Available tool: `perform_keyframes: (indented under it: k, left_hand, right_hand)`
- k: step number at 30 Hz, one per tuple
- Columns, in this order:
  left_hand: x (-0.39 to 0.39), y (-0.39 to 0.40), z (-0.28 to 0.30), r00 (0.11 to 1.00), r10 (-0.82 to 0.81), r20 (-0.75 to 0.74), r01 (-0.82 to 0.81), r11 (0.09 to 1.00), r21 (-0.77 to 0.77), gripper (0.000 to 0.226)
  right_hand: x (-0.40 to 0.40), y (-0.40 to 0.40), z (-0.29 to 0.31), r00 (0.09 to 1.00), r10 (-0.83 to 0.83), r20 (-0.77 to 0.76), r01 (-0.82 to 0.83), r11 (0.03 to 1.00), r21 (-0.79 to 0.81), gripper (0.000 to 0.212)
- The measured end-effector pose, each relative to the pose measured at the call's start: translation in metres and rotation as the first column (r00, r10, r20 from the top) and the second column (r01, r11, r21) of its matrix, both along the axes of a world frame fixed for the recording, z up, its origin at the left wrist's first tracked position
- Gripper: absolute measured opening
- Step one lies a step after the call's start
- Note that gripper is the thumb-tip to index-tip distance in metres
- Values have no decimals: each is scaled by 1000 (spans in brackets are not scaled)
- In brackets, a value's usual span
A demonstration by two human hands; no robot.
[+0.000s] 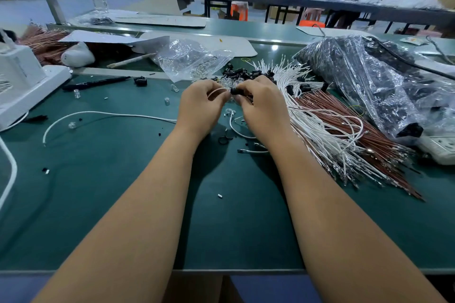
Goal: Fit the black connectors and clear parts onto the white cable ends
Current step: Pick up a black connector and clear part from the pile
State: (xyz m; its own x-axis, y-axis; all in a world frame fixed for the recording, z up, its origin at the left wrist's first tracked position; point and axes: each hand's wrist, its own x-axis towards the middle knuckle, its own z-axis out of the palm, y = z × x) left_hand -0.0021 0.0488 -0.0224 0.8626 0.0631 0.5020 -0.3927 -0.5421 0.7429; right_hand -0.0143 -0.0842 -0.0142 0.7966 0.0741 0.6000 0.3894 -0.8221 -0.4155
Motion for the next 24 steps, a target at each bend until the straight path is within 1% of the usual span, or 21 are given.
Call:
perform_keyframes:
  k: [2,3,4,5,7,8,10,12,15,17,19,20,21,22,23,24]
  left_hand:
    - [4,3,-2,986,169,7,-168,974,149,19]
    - [5,6,-3,969,246,10,-243,953,181,20]
    - [6,10,-4,959,282,2,-279,946,165,20]
    - [7,14,-4,962,273,-12,-270,956,114,18]
    - [8,18,-4,984,176,-20,-176,984,-8,12]
    - [6,18,-2,993,120,-18,-121,992,-47,10]
    - [3,15,1,1000,14,3,-14,995,-98,4]
    - [0,11,1,998,-65,25,67,994,-90,1]
    - [-3,10,1,991,-124,51,127,991,-42,2]
    - [-4,11,2,986,-160,49,163,985,-50,4]
    - [-5,10,2,983,-180,43,182,982,-43,7]
    - [-3,9,1,987,-156,33,157,988,1,6]
    - [-1,9,-1,996,-86,21,83,992,93,3]
    - [0,8,-2,1000,24,17,-27,978,207,3]
    - [3,10,-4,991,131,21,-132,948,290,4]
    - [4,13,-5,976,218,14,-211,928,308,4]
  right_hand:
    - [0,-3,0,995,-96,39,100,988,-122,18]
    - [-1,-4,0,989,-131,61,138,981,-139,17]
    - [-1,-6,0,986,-149,73,157,979,-128,17]
    - [-1,-7,1,987,-144,68,150,985,-90,17]
    - [-1,-6,2,997,-70,32,69,997,22,19]
    - [-2,-4,3,1000,-28,15,27,999,47,26]
    - [-3,0,3,999,33,-16,-32,999,14,37]
    - [-3,3,2,999,45,-22,-46,998,-35,34]
    - [-2,1,1,999,23,22,-23,999,-25,22]
    - [-3,-1,3,999,26,28,-25,1000,-18,22]
    - [-4,-2,5,999,20,25,-19,999,-44,22]
    - [-4,-2,5,1000,2,25,0,997,-82,22]
    - [-4,-2,4,999,-21,25,24,991,-129,23]
    - [-3,-1,3,999,-43,29,48,985,-166,23]
    - [-2,-2,2,997,-67,33,72,982,-174,23]
    - [-1,-3,2,995,-94,31,98,984,-148,23]
